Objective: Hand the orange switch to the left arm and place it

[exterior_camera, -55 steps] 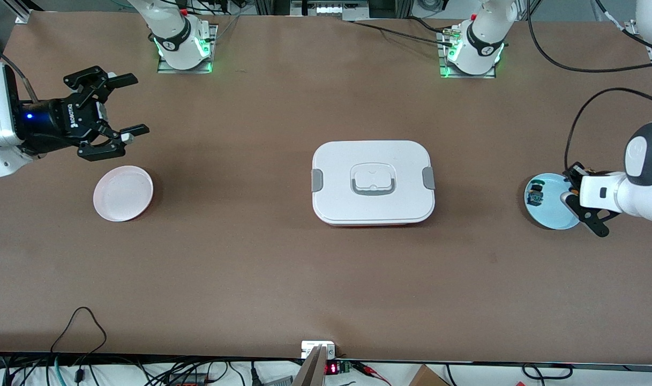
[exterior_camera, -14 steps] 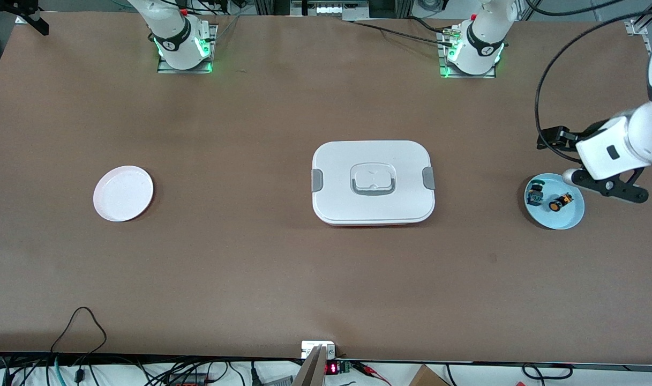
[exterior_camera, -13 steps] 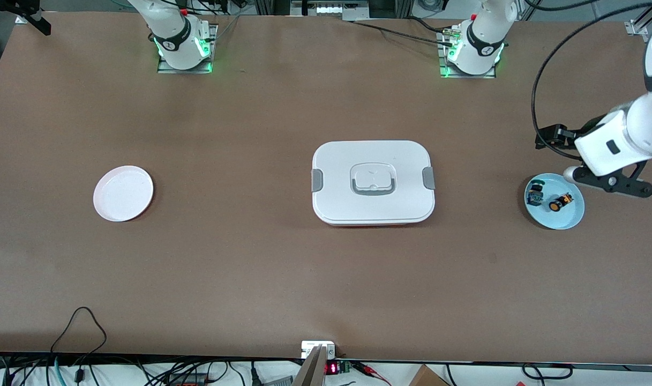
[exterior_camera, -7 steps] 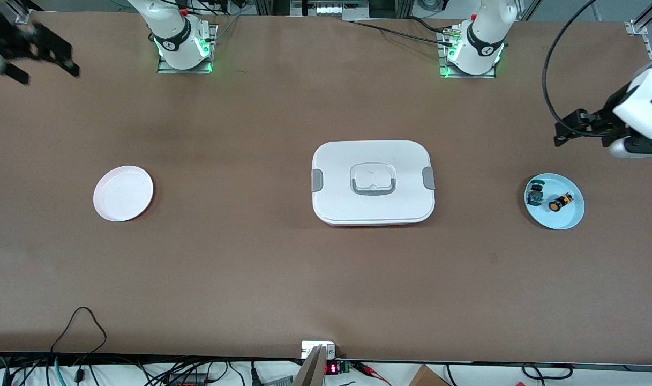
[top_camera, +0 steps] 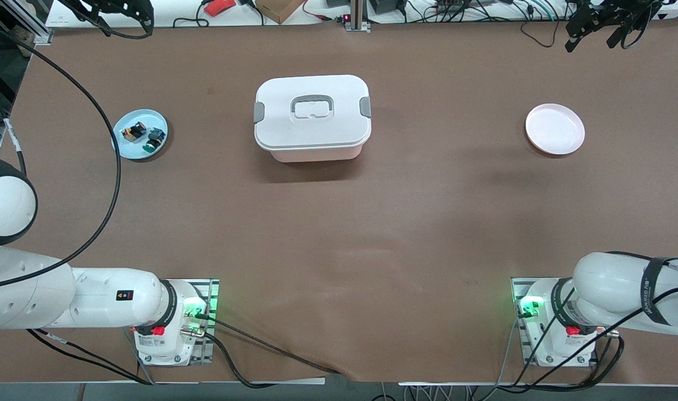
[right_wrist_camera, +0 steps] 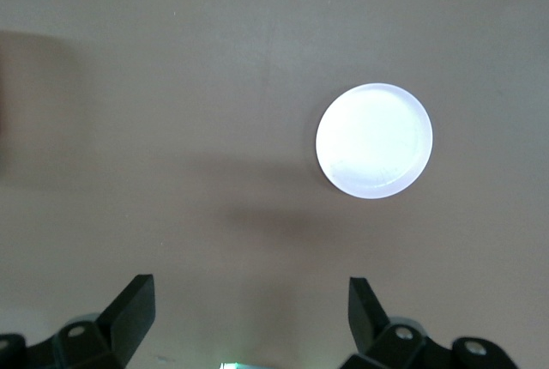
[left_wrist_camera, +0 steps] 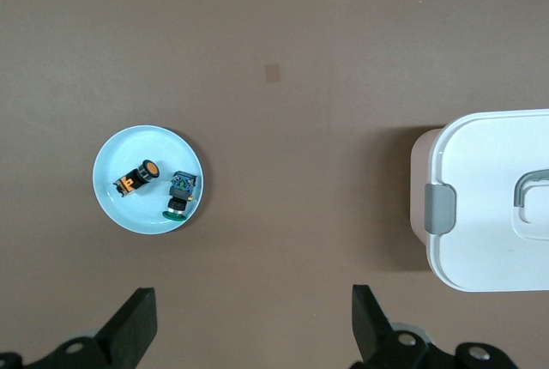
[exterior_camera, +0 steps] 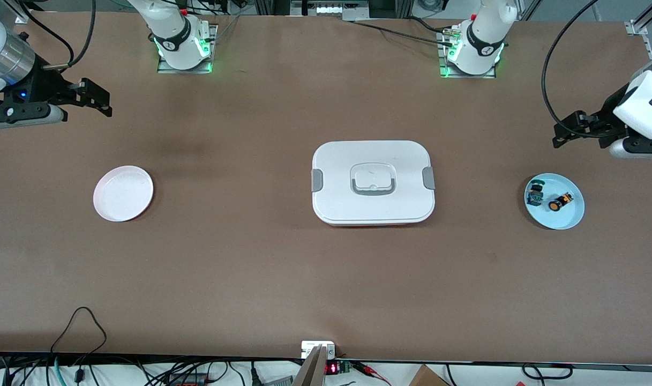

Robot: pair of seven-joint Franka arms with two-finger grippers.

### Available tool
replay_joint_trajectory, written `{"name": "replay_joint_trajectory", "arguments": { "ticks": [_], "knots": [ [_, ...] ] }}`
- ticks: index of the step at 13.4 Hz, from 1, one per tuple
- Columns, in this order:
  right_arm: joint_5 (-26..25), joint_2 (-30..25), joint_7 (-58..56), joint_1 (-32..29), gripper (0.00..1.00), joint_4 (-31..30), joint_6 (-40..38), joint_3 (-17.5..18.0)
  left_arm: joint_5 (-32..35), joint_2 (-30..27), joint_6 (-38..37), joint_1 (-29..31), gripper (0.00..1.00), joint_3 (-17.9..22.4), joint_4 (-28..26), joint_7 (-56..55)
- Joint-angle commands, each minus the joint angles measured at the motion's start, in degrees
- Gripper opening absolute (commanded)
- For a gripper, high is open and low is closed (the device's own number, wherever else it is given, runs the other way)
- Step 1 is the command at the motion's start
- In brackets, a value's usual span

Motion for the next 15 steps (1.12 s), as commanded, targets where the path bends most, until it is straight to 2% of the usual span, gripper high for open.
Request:
{"name": "replay_joint_trajectory", "arguments": {
  "ticks": [1,9,10,11,12,13,14,15],
  "knots": [
    [-0.1,0.8,-0.3,0.3,1.00,0.4,0.8,0.0,-0.2,-0.9,-0.8,-0.3,1.00,0.1,0.1,-0.2],
    [-0.1,2.6,-0.4,0.3,1.00,2.2,0.7,0.0,1.3,-0.7,-2.9,-0.6,1.00,-0.1,0.7,-0.2],
    [0.0,2.5,-0.4,1.0,1.00,2.7,0.2,-0.3,1.3,-0.7,-3.0,-0.6,1.00,-0.4,0.8,-0.2],
    [-0.6,2.4,0.3,5.1,1.00,2.7,0.0,-2.3,1.3,-0.7,-3.0,-0.6,1.00,-0.5,0.8,-0.2],
    [-1.0,2.7,0.6,13.4,1.00,2.7,0.1,-10.2,1.3,-0.7,-3.1,-0.7,1.00,-0.7,0.7,-0.2],
    [-1.3,3.6,0.6,22.8,1.00,2.7,0.4,-20.4,1.3,-0.6,-3.4,-0.7,1.00,-1.0,0.8,-0.2],
    [-1.8,4.1,0.6,29.0,1.00,2.7,0.5,-26.9,1.3,-0.6,-3.4,-0.7,1.00,-1.2,0.8,-0.2],
    [-1.9,4.2,0.5,30.6,1.00,2.7,0.4,-28.8,1.3,-0.5,-3.6,-0.6,1.00,-1.2,0.8,0.0]
  ]
}}
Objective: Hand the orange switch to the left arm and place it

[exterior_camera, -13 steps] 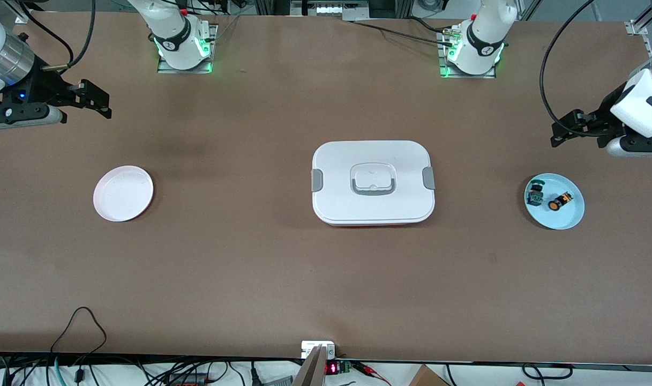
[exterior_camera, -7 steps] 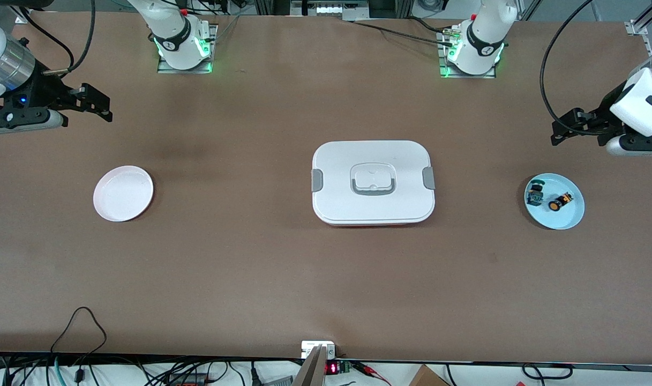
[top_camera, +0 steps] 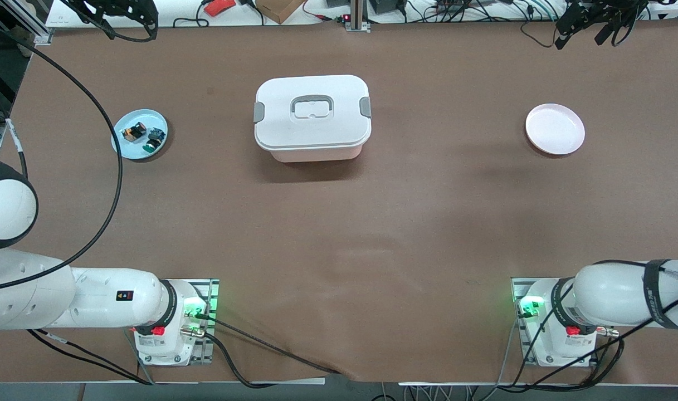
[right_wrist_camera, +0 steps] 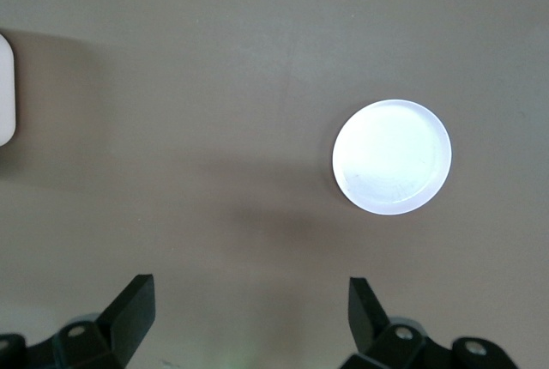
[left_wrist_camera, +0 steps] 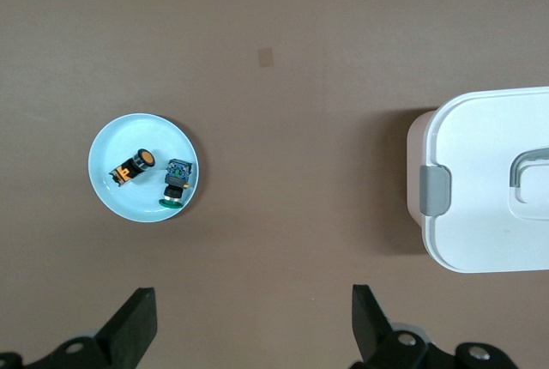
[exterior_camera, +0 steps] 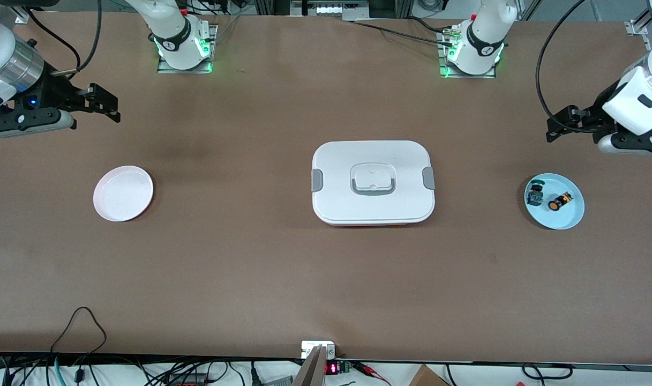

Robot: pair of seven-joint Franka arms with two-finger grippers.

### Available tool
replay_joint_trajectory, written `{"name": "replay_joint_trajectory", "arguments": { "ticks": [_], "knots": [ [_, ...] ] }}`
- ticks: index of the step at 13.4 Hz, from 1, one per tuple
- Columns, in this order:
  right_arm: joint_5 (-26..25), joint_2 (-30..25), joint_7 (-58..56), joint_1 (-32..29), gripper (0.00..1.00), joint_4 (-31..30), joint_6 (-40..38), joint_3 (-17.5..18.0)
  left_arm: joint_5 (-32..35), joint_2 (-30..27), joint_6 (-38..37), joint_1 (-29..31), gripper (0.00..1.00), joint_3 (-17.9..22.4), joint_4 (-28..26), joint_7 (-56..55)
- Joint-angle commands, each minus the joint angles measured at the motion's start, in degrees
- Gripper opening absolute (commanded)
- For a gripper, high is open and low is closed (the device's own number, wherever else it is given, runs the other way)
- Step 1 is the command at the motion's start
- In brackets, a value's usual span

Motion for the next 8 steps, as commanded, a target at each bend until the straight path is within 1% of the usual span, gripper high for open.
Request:
{"name": "replay_joint_trajectory", "arguments": {
  "ticks": [1,8],
  "knots": [
    [-1.1,1.4,0.4,8.1,1.00,1.3,-0.4,-8.4,1.0,-0.2,-1.2,-0.3,1.00,0.0,0.7,0.3],
    [-4.5,2.2,0.4,8.3,1.00,1.7,-0.1,-8.2,0.9,-0.2,-1.4,-0.3,1.00,0.0,0.7,0.6]
  ]
}}
